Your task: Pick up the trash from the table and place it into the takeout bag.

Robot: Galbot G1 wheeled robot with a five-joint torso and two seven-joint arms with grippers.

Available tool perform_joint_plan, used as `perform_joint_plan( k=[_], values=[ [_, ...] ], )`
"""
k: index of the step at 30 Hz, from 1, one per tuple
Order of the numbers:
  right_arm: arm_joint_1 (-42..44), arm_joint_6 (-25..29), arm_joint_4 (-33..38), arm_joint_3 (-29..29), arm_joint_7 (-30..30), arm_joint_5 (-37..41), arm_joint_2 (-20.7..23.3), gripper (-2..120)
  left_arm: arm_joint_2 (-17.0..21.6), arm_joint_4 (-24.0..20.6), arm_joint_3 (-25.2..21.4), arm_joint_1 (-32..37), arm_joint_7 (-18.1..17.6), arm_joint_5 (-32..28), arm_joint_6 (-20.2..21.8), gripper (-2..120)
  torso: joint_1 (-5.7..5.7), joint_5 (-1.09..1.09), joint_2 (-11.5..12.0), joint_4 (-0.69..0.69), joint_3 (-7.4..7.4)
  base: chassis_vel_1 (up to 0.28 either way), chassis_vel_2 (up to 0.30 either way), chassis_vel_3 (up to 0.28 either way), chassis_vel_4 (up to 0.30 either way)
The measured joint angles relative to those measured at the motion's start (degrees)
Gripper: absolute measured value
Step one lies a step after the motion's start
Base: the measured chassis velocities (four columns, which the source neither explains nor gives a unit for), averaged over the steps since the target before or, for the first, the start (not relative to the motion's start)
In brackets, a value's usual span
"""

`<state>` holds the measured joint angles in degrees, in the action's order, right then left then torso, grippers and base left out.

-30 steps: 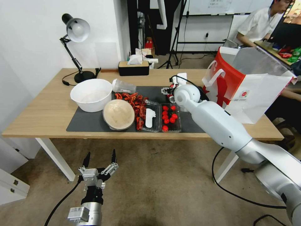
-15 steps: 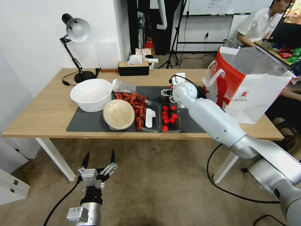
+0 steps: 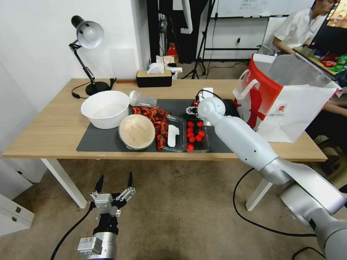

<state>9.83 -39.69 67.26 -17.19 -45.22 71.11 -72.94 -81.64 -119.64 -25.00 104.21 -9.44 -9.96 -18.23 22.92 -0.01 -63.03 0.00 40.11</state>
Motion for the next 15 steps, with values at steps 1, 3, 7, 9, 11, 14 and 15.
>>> perform_joint_plan(
  k=[1,3,7,9,11,14,15],
  values=[
    [0.00,0.00,0.00,0.00,0.00,0.00,0.00,100,0.00,0.00,0.00,0.00,0.00,0.00,0.00,100,0.00,0.00,0.00,0.00,0.00,0.000,0.000,0.000,0.000],
    [0.00,0.05,-0.65,0.10,0.02,-0.02,-0.38,98,-0.02,0.04,-0.01,-0.13,0.00,-0.05,0.00,100,0.00,0.00,0.00,0.00,0.00,0.000,0.000,0.000,0.000],
    [0.03,0.18,-1.17,0.37,-0.01,-0.05,-0.78,90,-0.03,0.08,-0.02,-0.22,-0.01,-0.09,0.00,100,0.00,0.00,0.00,0.00,0.00,0.000,0.000,0.000,0.000],
    [0.40,0.37,-1.24,0.67,-0.20,-0.02,-0.96,80,0.03,0.14,-0.04,-0.32,-0.03,-0.12,0.00,100,0.00,0.01,0.00,0.00,0.00,0.000,0.000,0.000,0.000],
    [0.56,0.48,-1.23,0.83,-0.36,0.01,-0.96,75,0.08,0.14,-0.05,-0.38,-0.03,-0.13,0.00,100,-0.01,-0.01,0.00,-0.01,-0.01,0.000,0.000,0.000,0.000],
    [0.84,0.71,-0.90,1.10,-0.78,0.30,-0.81,63,0.17,0.13,-0.06,-0.46,-0.06,-0.17,0.00,100,-0.01,-0.01,0.00,-0.02,-0.02,0.000,0.000,0.000,0.000],
    [0.84,0.71,-0.90,1.10,-0.78,0.30,-0.81,63,0.17,0.13,-0.06,-0.46,-0.06,-0.17,0.00,100,-0.01,-0.01,0.00,-0.02,-0.02,0.000,0.000,0.000,0.000]
  ],
)
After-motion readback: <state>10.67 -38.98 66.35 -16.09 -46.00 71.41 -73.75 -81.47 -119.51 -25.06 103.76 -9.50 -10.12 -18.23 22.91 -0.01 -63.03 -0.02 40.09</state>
